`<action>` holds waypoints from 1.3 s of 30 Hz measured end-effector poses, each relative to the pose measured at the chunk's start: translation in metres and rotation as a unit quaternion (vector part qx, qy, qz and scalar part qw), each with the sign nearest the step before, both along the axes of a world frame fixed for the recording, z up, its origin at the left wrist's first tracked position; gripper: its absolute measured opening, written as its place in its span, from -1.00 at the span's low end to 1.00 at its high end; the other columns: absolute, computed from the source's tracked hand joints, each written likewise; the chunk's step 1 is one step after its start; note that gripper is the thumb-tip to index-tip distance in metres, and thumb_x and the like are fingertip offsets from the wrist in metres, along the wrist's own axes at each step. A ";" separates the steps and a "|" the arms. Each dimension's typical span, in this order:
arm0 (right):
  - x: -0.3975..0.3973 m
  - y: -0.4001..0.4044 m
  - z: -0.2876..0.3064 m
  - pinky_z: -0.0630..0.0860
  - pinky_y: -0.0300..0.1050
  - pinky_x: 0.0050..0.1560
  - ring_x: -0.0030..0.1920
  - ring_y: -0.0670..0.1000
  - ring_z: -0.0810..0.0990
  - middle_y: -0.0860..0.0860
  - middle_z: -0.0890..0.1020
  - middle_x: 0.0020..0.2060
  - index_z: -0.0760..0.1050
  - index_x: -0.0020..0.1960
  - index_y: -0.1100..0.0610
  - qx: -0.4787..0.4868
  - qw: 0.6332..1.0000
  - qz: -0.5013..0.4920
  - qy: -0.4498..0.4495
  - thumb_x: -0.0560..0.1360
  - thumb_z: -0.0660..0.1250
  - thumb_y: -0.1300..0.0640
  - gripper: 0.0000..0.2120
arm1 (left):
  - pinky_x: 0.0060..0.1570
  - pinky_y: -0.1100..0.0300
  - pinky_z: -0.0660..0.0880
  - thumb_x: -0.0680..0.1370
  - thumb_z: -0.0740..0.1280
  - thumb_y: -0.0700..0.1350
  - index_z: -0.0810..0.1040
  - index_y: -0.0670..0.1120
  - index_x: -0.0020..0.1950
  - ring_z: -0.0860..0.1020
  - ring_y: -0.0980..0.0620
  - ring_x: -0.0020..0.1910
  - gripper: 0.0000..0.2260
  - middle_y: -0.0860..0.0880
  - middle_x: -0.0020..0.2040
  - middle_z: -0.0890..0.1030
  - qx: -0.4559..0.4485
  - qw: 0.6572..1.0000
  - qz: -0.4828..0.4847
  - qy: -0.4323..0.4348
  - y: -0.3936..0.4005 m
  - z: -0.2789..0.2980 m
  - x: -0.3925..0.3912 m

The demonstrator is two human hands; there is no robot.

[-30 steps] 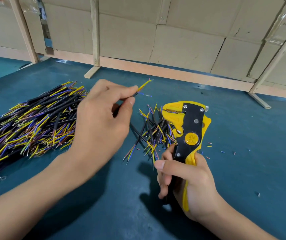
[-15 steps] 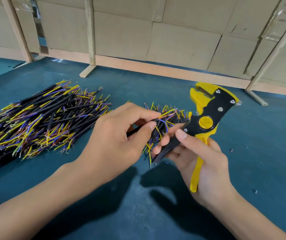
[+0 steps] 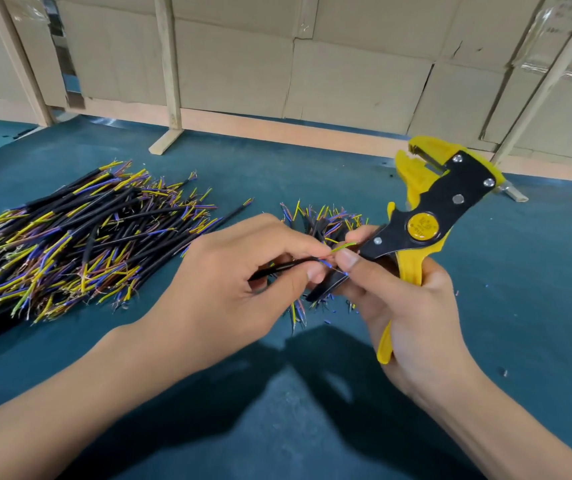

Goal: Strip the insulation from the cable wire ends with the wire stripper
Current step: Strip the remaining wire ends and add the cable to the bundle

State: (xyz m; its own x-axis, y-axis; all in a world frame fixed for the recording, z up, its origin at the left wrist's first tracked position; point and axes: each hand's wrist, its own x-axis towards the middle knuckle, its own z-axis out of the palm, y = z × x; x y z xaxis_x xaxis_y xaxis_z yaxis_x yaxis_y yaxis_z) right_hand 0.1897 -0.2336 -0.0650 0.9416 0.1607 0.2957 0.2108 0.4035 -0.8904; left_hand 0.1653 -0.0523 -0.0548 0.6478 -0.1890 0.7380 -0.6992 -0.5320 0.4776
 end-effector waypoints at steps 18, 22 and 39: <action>-0.004 0.003 -0.003 0.61 0.29 -0.05 -0.23 0.30 0.63 0.18 0.62 -0.27 0.53 0.05 0.28 0.013 1.000 0.022 -0.004 0.46 0.40 0.33 -0.83 | -0.19 0.20 0.58 0.58 0.38 -0.11 0.67 0.04 0.09 0.65 0.09 -0.25 -0.87 0.10 -0.16 0.67 -0.121 0.989 0.065 0.049 -0.004 -0.005 0.000; -0.006 0.002 -0.001 0.59 0.19 -0.08 -0.23 0.30 0.63 0.16 0.64 -0.28 0.51 0.05 0.29 -0.010 0.999 0.041 -0.031 0.47 0.44 0.30 -0.81 | -0.25 0.38 0.48 0.58 0.37 -0.14 0.62 0.07 0.09 0.64 0.08 -0.31 -0.86 0.05 -0.15 0.67 -0.140 0.987 0.037 0.070 -0.001 0.002 0.002; -0.007 0.001 -0.006 0.58 0.15 -0.10 -0.24 0.31 0.66 0.27 0.60 -0.23 0.59 -0.02 0.25 -0.061 0.994 0.088 0.006 0.39 0.45 0.16 -0.78 | -0.35 0.44 0.30 0.49 0.39 -0.17 0.52 -0.13 -0.24 0.38 0.22 -0.44 -0.87 0.18 -0.43 0.45 -0.215 0.973 -0.021 0.076 0.000 0.019 -0.004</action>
State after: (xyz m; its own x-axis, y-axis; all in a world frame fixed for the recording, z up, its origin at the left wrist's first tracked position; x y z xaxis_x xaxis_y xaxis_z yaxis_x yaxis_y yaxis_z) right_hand 0.1829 -0.2329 -0.0706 0.8995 0.3569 0.2519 0.1350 0.3213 -0.9373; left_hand 0.1618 -0.0525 -0.0361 0.7545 0.0867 0.6505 -0.6196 -0.2325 0.7497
